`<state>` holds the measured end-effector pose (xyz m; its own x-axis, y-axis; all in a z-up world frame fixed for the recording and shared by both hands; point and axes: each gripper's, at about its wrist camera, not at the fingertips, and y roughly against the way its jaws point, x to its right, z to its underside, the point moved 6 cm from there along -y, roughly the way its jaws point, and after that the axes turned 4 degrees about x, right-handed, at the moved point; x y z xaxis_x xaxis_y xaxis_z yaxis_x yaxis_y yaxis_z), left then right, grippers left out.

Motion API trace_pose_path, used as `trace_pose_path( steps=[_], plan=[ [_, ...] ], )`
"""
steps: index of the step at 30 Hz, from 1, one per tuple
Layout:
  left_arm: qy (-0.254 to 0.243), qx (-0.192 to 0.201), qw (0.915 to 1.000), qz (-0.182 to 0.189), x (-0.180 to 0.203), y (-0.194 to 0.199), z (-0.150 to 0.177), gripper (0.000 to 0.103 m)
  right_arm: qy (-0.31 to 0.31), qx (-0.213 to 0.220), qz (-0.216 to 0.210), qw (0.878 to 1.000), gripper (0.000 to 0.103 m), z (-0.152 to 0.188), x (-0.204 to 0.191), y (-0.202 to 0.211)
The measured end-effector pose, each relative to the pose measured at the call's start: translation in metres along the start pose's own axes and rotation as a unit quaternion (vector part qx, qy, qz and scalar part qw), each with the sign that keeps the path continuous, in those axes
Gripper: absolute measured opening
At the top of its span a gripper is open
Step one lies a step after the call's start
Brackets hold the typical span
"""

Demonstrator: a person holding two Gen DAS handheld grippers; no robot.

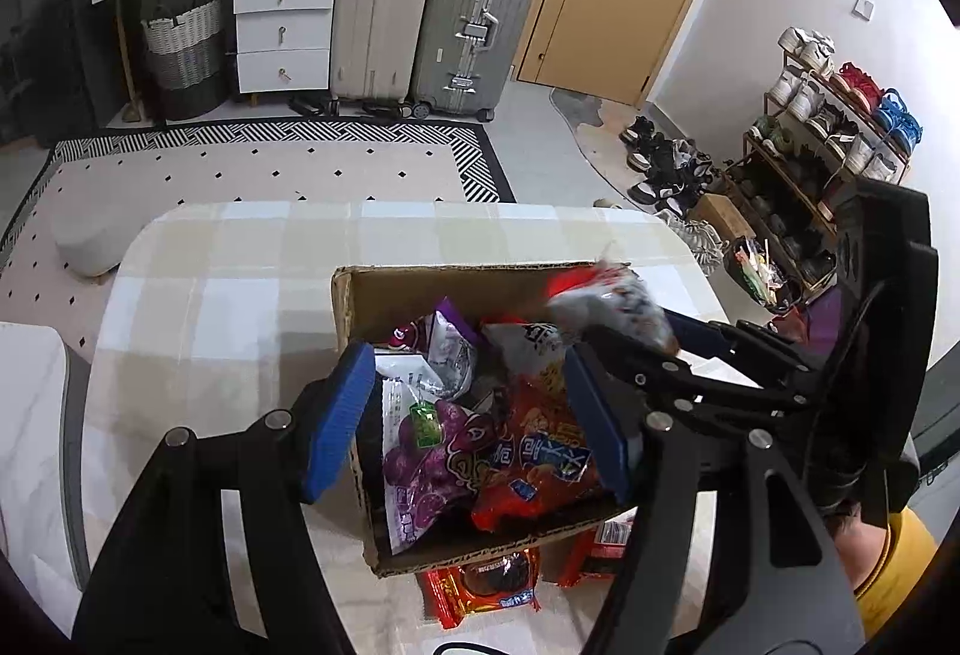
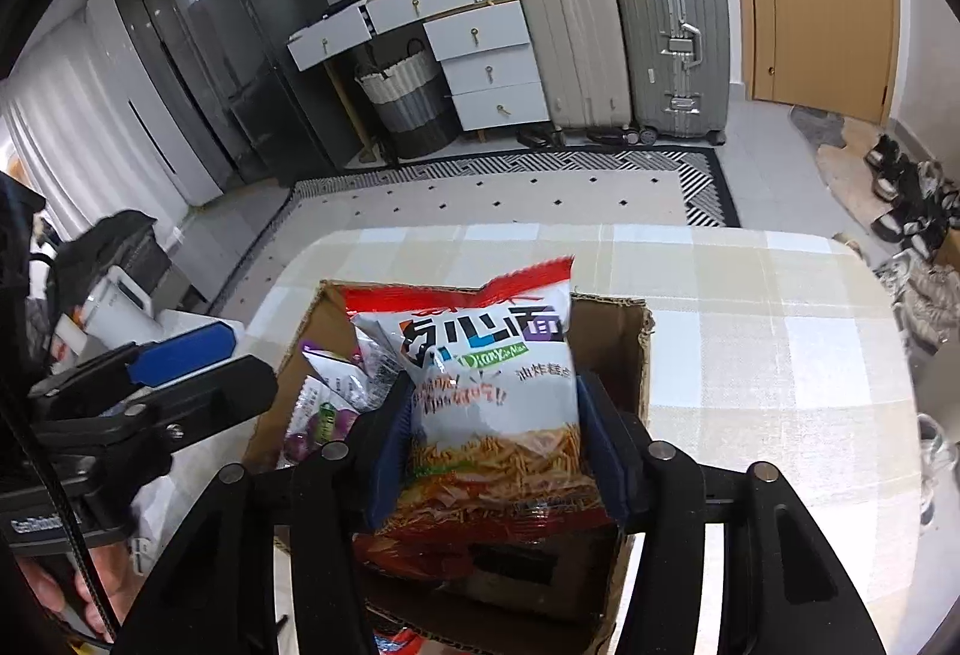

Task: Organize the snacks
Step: 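Lower the purple candy bag into the box with the left tool while the right tool lowers the noodle bag, then open both tools to release the bags into the box, then withdraw both open tools from the box toward the two red wafer packs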

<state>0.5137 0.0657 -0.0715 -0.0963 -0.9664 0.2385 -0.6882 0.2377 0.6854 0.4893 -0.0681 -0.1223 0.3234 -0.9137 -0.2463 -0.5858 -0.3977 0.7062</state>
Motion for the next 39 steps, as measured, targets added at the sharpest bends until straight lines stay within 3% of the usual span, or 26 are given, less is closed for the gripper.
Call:
trace_pose_path(
  steps=[3, 14, 16, 20, 23, 27, 29, 32, 39],
  plan=[
    [-0.003, 0.001, 1.0, -0.004, 0.003, 0.006, 0.002, 0.063, 0.008, 0.013, 0.021, 1.0, 0.057, -0.002, -0.001, 0.005],
    [-0.021, 0.023, 0.9992, -0.026, 0.013, 0.06, 0.018, 0.072, 0.01, 0.044, 0.009, 0.999, 0.059, -0.002, -0.006, 0.053],
    [-0.026, 0.03, 0.9988, -0.031, 0.016, 0.077, 0.024, 0.073, 0.008, 0.044, 0.003, 0.999, 0.063, 0.003, -0.007, 0.065],
    [-0.026, 0.075, 0.996, -0.041, 0.027, 0.133, 0.034, 0.073, 0.03, 0.054, -0.008, 0.998, 0.066, 0.018, -0.017, 0.101],
    [-0.038, 0.118, 0.99, -0.067, 0.038, 0.177, 0.045, 0.08, 0.037, 0.079, -0.022, 0.996, 0.066, 0.03, -0.028, 0.143],
    [-0.06, 0.175, 0.9776, -0.1, 0.054, 0.238, 0.062, 0.083, 0.045, 0.117, -0.046, 0.991, 0.084, 0.045, -0.045, 0.198],
    [-0.06, 0.197, 0.9733, -0.101, 0.06, 0.27, 0.076, 0.09, 0.052, 0.139, -0.057, 0.987, 0.085, 0.051, -0.054, 0.225],
    [-0.056, 0.22, 0.9682, -0.105, 0.067, 0.307, 0.096, 0.102, 0.064, 0.159, -0.063, 0.983, 0.085, 0.064, -0.069, 0.262],
    [-0.072, 0.235, 0.9631, -0.109, 0.088, 0.371, 0.144, 0.102, 0.064, 0.203, -0.084, 0.973, 0.095, 0.098, -0.094, 0.334]
  ],
)
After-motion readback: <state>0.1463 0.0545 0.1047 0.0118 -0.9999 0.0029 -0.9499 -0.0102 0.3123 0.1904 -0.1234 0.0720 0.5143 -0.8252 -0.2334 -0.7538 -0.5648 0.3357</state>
